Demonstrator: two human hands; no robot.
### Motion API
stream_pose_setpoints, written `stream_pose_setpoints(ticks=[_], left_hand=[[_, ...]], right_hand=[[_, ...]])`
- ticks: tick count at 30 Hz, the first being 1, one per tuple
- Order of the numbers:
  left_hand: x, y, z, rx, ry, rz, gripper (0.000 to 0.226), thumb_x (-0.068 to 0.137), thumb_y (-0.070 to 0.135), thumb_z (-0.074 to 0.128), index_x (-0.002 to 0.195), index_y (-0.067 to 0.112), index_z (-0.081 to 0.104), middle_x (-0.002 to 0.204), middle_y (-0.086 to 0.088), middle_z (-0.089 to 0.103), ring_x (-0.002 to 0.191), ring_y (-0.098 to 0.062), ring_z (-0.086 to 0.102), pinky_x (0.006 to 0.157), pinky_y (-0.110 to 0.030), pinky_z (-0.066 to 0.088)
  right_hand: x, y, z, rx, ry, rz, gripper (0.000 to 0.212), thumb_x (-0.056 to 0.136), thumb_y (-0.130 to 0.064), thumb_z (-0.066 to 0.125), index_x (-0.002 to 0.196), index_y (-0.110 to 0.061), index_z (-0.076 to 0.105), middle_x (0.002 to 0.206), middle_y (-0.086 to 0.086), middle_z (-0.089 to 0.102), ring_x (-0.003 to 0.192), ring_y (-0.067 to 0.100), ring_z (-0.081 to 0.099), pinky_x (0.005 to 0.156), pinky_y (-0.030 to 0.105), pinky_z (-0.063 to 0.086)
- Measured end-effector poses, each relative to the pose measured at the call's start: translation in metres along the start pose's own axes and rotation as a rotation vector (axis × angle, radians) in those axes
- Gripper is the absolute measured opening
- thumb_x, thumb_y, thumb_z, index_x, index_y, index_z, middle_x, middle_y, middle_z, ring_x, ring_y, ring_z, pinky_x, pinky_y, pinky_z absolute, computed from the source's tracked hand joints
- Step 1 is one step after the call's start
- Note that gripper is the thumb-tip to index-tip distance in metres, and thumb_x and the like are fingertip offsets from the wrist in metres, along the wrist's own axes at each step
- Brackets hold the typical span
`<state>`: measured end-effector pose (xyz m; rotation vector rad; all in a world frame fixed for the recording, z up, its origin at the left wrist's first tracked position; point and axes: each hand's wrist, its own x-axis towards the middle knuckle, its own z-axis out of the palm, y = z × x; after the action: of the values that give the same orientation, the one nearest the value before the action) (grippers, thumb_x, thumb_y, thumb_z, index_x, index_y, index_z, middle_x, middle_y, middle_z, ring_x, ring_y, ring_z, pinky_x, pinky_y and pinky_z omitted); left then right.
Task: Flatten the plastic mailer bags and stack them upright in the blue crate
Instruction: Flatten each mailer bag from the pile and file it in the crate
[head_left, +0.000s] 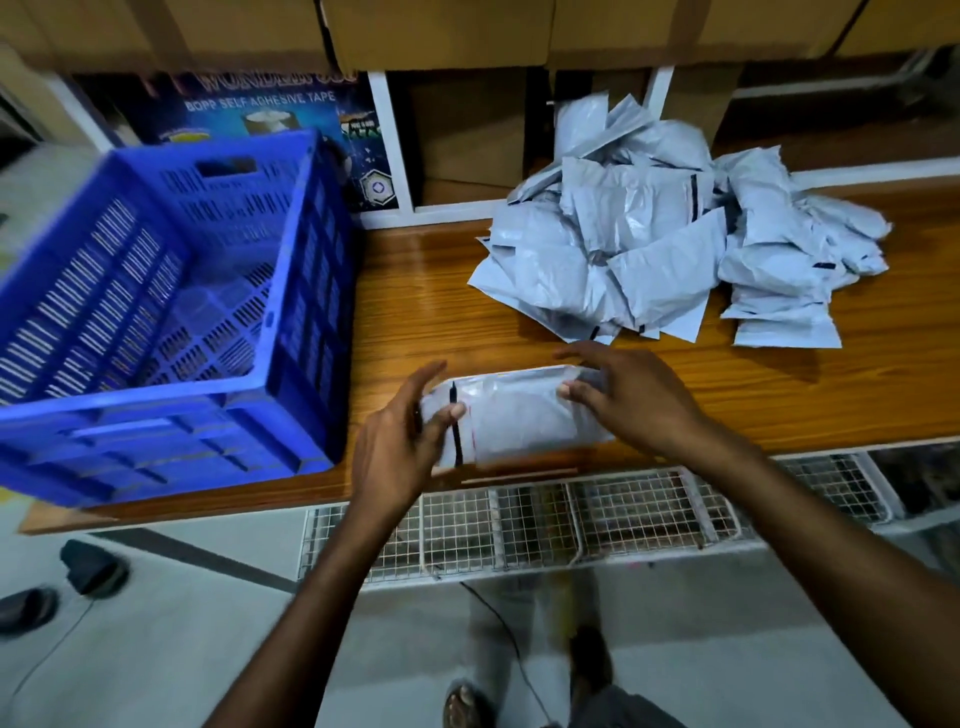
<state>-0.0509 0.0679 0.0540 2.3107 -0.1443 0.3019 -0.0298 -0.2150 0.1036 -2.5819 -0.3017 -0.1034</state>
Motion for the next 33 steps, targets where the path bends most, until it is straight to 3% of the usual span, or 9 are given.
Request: stream_pose_setpoints(ticks=[2, 4, 6, 8, 13, 17, 20, 29, 33], left_hand=[[0.007, -0.008, 0.014, -0.004, -0.034, -0.096, 0.056, 0.100, 0.054, 0.055, 0.152, 0.041, 0.038, 0.077, -0.004, 0.068, 0.079, -0.030, 0.069, 0.067, -0.042, 0.053], [0.007, -0.017, 0.031, 0.129, -0.024, -0.077, 0.063, 0.102, 0.038, 0.057, 0.159, 0.026, 0.032, 0.123, -0.012, 0.069, 0.111, -0.033, 0.064, 0.084, -0.045, 0.053], [0.005, -0.016, 0.050, 0.289, -0.036, -0.004, 0.064, 0.104, 0.031, 0.055, 0.161, 0.017, 0.029, 0.156, -0.011, 0.046, 0.139, -0.029, 0.046, 0.106, -0.048, 0.045], [0.004, -0.011, 0.069, 0.401, -0.126, 0.094, 0.057, 0.109, 0.035, 0.040, 0.161, 0.014, 0.030, 0.167, -0.008, 0.030, 0.153, -0.027, 0.028, 0.116, -0.047, 0.034], [-0.002, -0.009, 0.097, 0.477, -0.287, 0.105, 0.062, 0.109, 0.044, 0.014, 0.163, 0.015, 0.024, 0.170, -0.003, 0.021, 0.157, -0.022, 0.019, 0.125, -0.041, 0.020], [-0.003, -0.017, 0.094, 0.499, -0.282, 0.091, 0.065, 0.108, 0.051, 0.016, 0.162, 0.017, 0.027, 0.169, -0.003, 0.023, 0.156, -0.020, 0.022, 0.124, -0.043, 0.021], [-0.001, -0.018, 0.096, 0.501, -0.286, 0.030, 0.070, 0.106, 0.057, 0.018, 0.164, 0.019, 0.022, 0.171, 0.000, 0.017, 0.158, -0.017, 0.015, 0.126, -0.042, 0.015], [-0.004, -0.025, 0.064, 0.474, -0.434, 0.005, 0.083, 0.097, 0.073, 0.001, 0.165, 0.026, -0.001, 0.171, 0.011, -0.008, 0.157, -0.009, -0.009, 0.128, -0.039, 0.000], [-0.002, -0.034, 0.050, 0.237, -0.405, 0.012, 0.074, 0.104, 0.063, 0.008, 0.165, 0.023, 0.000, 0.172, 0.007, -0.010, 0.157, -0.007, -0.009, 0.129, -0.035, 0.001]], right_hand=[[0.016, 0.007, 0.007, -0.074, -0.083, 0.038, 0.039, 0.092, -0.044, 0.069, 0.130, -0.038, 0.061, 0.119, -0.001, 0.073, 0.109, 0.021, 0.065, 0.081, 0.033, 0.049], [0.021, 0.014, 0.024, -0.231, -0.124, 0.004, 0.047, 0.096, -0.041, 0.066, 0.140, -0.033, 0.053, 0.136, 0.001, 0.064, 0.124, 0.023, 0.057, 0.095, 0.038, 0.045], [0.018, 0.011, 0.047, -0.310, -0.077, -0.056, 0.050, 0.101, -0.038, 0.056, 0.149, -0.027, 0.045, 0.153, -0.001, 0.048, 0.142, 0.022, 0.042, 0.113, 0.043, 0.032], [0.012, 0.005, 0.073, -0.307, -0.116, -0.043, 0.051, 0.107, -0.039, 0.041, 0.154, -0.023, 0.038, 0.162, 0.000, 0.036, 0.151, 0.021, 0.027, 0.121, 0.044, 0.020], [-0.006, 0.018, 0.119, -0.268, -0.211, 0.039, 0.061, 0.108, -0.050, 0.010, 0.163, -0.024, 0.005, 0.170, -0.002, -0.006, 0.156, 0.014, -0.012, 0.126, 0.044, -0.001], [-0.011, 0.037, 0.112, -0.279, -0.204, 0.032, 0.068, 0.106, -0.060, 0.009, 0.163, -0.023, 0.000, 0.169, -0.002, -0.010, 0.155, 0.012, -0.014, 0.127, 0.041, -0.002], [-0.018, 0.053, 0.106, -0.359, -0.169, 0.101, 0.072, 0.106, -0.062, 0.008, 0.163, -0.019, 0.000, 0.170, 0.001, -0.008, 0.155, 0.015, -0.013, 0.126, 0.042, -0.003], [-0.024, 0.058, 0.088, -0.393, -0.307, 0.180, 0.083, 0.097, -0.073, -0.005, 0.159, -0.020, -0.019, 0.166, 0.003, -0.026, 0.151, 0.018, -0.028, 0.125, 0.047, -0.011], [-0.027, 0.030, 0.073, -0.325, -0.308, -0.042, 0.085, 0.097, -0.076, 0.009, 0.158, -0.025, -0.022, 0.164, 0.002, -0.031, 0.150, 0.016, -0.030, 0.124, 0.041, -0.013]])
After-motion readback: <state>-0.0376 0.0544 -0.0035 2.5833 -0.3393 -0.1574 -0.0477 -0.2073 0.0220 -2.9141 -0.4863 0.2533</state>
